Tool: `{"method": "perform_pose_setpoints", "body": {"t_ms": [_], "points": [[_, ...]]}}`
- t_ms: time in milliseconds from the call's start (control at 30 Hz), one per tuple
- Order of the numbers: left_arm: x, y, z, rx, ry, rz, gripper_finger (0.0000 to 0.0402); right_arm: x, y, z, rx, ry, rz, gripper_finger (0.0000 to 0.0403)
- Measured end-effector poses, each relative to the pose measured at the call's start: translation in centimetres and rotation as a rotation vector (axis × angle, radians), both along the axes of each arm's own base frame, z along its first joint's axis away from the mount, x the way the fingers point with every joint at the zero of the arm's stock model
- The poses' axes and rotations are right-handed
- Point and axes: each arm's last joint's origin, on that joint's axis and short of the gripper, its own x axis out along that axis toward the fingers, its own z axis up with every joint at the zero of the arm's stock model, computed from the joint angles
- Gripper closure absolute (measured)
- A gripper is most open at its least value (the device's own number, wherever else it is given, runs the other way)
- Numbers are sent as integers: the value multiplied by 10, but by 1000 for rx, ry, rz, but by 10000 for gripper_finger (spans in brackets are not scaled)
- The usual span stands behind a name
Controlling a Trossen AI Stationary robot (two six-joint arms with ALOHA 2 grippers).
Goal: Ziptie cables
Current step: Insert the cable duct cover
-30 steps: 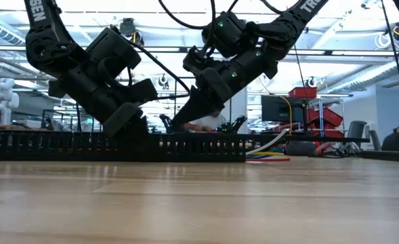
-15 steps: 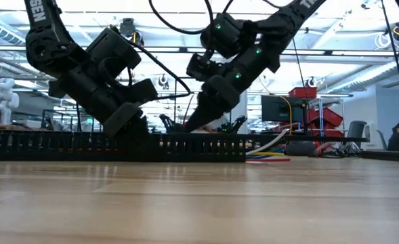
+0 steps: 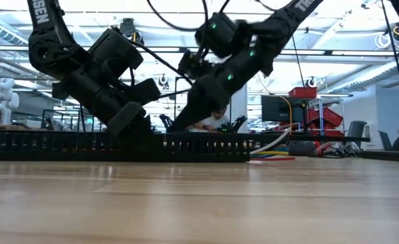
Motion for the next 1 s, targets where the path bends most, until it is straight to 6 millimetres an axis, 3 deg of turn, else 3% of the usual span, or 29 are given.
{"method": "perform_pose_setpoints", "body": {"t_ms": [200, 467, 633, 833, 1000], "points": [[0, 0, -1, -4, 1, -7, 149, -18, -1, 32, -68, 46, -35, 403], [1, 0, -1, -1, 6, -8, 149, -34, -2, 17, -64, 269, -45, 403], [11, 0, -3, -8, 14, -37, 149, -12, -2, -1, -15, 135, 7, 403], [19, -1, -8, -8, 25, -42, 149, -10, -2, -8, 16, 140, -2, 403], [19, -1, 3, -2, -7, -46, 149, -10, -2, -9, 19, 151, -1, 403]]}}
